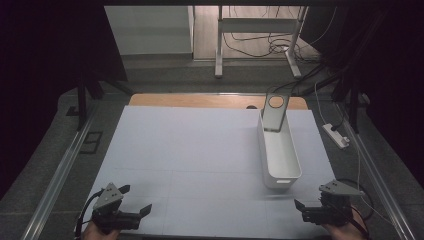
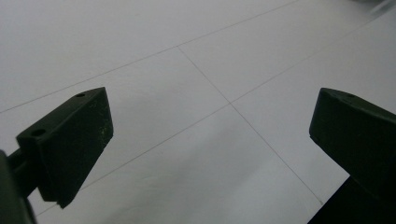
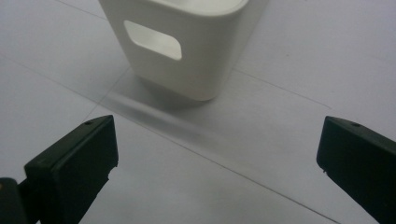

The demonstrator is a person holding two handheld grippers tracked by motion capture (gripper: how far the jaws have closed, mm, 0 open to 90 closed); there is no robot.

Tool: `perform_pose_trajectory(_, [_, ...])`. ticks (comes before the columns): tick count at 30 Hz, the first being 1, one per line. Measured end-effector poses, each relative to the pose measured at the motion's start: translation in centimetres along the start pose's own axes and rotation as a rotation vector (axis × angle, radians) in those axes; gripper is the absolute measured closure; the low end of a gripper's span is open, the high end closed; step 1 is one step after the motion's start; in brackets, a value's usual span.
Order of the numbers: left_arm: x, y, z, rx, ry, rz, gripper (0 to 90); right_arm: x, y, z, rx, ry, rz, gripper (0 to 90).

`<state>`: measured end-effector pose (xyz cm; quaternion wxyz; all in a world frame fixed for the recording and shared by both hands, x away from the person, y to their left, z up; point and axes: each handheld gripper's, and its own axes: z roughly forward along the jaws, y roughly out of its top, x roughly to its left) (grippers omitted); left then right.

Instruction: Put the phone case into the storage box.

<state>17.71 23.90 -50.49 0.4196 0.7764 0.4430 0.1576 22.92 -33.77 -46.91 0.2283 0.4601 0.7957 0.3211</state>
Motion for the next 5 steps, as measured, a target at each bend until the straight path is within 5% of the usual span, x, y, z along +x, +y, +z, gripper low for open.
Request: perform_pose_trajectory(5, [-0.05, 0.06, 0.05, -0.001, -0.002, 0.001, 0.6, -0.08, -0.07, -0.02, -0.008, -0.005, 0.001, 0.0])
